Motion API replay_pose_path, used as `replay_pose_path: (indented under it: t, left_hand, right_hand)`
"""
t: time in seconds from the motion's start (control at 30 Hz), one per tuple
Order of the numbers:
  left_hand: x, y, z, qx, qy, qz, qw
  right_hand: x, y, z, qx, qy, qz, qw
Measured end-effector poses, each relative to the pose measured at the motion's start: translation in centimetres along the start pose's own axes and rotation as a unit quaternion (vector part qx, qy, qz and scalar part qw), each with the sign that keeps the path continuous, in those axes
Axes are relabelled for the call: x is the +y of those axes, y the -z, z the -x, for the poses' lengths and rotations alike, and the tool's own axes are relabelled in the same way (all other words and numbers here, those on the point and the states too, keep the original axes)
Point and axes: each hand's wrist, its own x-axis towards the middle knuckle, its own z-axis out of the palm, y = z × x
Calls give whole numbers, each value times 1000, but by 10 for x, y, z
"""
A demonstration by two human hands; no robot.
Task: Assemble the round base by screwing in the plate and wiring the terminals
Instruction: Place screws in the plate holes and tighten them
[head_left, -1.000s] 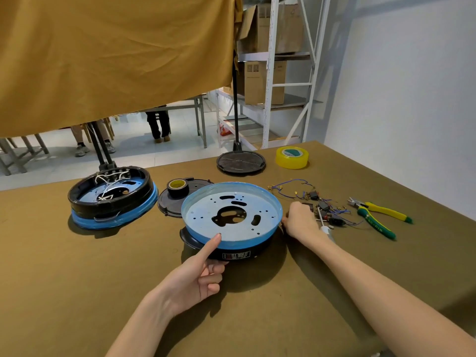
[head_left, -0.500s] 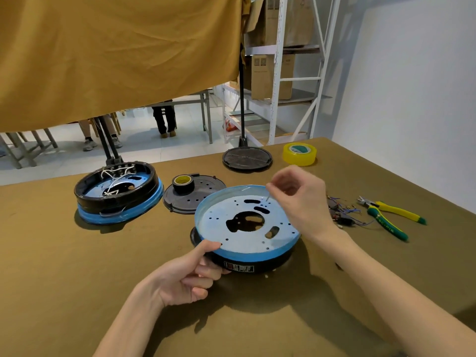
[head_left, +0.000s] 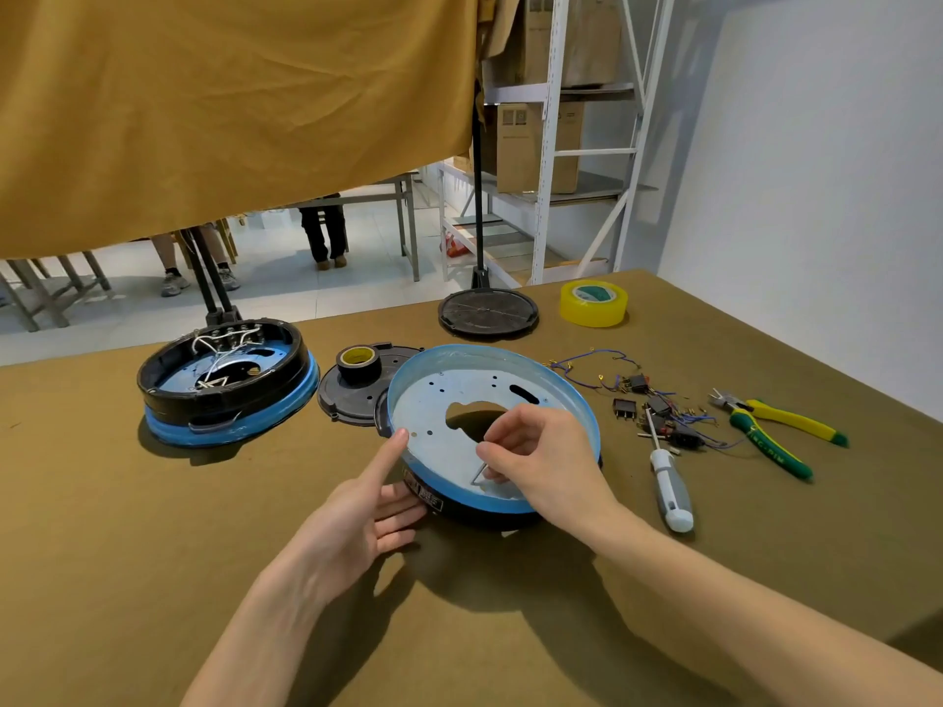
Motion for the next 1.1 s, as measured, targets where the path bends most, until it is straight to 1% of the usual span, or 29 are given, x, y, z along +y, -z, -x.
replay_pose_path:
  t: [0.13,0.23,0.3,0.4,0.5,0.6,0.8,1.03,1.1]
  left_hand:
    - [-1,6,3,-7,32,97,995]
    - [-3,4,1,0,34,121,992]
    - [-5,3,-1,8,25,113,993]
    - [-7,8,-3,-2,22,85,996]
    - [-8,13,-5,-17,30,49,998]
    - [-8,13,-6,-40,35,12,999]
    - [-9,11,-5,-54,37,27,998]
    - [-8,11,-4,-55,40,27,997]
    - [-9,13,-5,-60,51,47,996]
  right_hand:
    - [-3,-2,-3,-7,3,-6,1000]
    - [-12,-4,-15,-16,30,-6,999]
    - [-18,-5,-26,-33,62,12,997]
    - [-23,-10,-39,-69,104,48,991]
    - [-21,-21,-43,-103,136,52,984]
    - [-16,-31,-42,-108,160,48,980]
    - [-12,-40,-42,-113,201,80,970]
    - [-14,-40,-41,-118,275,162,940]
    - [-14,-40,-41,-119,283,173,936]
